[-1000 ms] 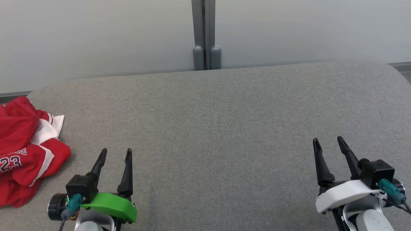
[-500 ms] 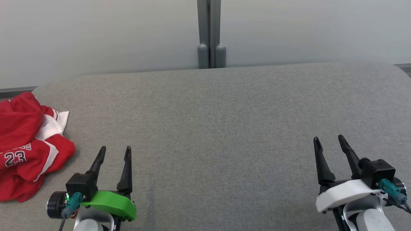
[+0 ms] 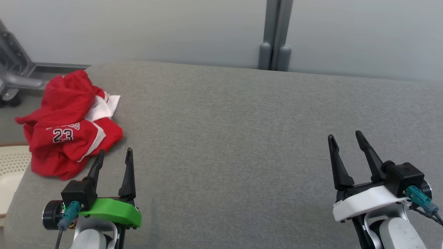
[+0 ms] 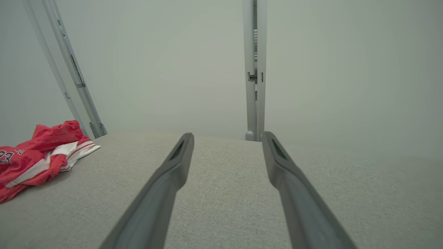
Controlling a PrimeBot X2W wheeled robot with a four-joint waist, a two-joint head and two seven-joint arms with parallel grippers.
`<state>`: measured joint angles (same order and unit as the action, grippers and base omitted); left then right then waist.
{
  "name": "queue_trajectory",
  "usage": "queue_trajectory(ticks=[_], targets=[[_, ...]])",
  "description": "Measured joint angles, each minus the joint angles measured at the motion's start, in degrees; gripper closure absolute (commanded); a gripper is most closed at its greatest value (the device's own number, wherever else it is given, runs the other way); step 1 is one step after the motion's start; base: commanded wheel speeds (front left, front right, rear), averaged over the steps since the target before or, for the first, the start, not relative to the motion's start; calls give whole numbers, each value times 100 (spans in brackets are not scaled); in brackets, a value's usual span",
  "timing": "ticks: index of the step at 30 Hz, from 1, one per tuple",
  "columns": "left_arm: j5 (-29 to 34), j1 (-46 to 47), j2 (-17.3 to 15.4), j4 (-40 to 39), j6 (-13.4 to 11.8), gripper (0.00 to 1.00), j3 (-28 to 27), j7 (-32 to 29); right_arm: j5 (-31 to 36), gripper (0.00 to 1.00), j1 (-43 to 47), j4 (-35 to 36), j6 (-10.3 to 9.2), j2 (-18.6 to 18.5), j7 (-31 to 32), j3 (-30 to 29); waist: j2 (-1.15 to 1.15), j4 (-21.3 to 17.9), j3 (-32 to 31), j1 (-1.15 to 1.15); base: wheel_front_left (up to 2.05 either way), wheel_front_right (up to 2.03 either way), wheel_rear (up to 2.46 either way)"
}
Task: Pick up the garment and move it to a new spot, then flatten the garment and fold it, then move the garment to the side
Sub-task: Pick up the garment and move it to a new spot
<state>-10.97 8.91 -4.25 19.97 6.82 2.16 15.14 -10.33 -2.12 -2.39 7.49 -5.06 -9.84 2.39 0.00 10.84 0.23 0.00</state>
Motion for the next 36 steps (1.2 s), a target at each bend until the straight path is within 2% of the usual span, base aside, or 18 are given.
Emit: queue_trajectory(ticks=[15, 18, 25, 29, 33, 36], targets=[[-25, -8, 77, -231, -75, 0, -397, 1, -29, 0, -90, 331, 1, -47, 189, 304, 0, 1523, 230, 0, 0, 0, 0], [-24, -8, 90, -248, -71, 0, -421, 1, -29, 0, -96, 333, 1, -65, 203, 314, 0, 1710, 282, 0, 0, 0, 0], [54, 54, 114, -300, -76, 0, -388, 1, -24, 0, -186, 468, 1, -190, 338, 353, 0, 1803, 502, 0, 0, 0, 0], [111, 474, 123, -214, -110, 0, -250, 1, 3, 0, -332, 693, 1, -353, 524, 344, 0, 1758, 726, 0, 0, 0, 0], [86, 1188, 126, 271, -121, 0, -146, 2, 37, 0, -556, 1012, 1, -611, 783, 368, 0, 1675, 1078, 0, 0, 0, 0], [15, 1823, 127, 988, -119, 0, -113, 1, 35, 0, -720, 1222, 1, -783, 906, 366, 0, 1587, 1384, 0, 0, 0, 0]])
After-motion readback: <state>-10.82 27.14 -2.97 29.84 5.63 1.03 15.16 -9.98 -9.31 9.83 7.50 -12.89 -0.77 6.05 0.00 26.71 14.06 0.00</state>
